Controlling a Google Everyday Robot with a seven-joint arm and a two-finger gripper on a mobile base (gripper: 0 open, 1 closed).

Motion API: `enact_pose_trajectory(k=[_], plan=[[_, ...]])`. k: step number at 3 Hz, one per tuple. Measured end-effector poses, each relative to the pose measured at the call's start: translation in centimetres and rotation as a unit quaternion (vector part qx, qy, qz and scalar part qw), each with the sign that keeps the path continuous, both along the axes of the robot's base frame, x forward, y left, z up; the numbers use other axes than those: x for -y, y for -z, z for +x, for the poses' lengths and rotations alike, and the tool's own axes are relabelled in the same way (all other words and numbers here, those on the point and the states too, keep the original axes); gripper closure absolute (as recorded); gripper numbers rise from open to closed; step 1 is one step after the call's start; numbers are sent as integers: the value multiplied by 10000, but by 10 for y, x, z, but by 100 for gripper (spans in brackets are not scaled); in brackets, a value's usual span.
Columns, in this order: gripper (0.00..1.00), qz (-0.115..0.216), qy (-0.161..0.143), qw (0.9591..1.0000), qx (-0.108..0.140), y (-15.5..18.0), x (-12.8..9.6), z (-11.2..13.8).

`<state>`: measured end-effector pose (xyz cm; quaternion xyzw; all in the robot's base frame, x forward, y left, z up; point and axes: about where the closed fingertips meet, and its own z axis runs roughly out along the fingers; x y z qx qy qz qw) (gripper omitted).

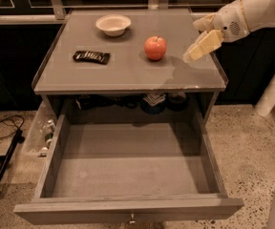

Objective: Place apple into top drawer

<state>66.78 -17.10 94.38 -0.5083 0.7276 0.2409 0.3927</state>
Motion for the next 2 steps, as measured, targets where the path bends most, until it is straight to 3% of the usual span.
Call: enact_pose_trajectory(k=[1, 2], plan=[[0, -90, 21, 9997, 241, 6, -14, 19], [0, -90, 300, 9991, 279, 20, -22, 39]])
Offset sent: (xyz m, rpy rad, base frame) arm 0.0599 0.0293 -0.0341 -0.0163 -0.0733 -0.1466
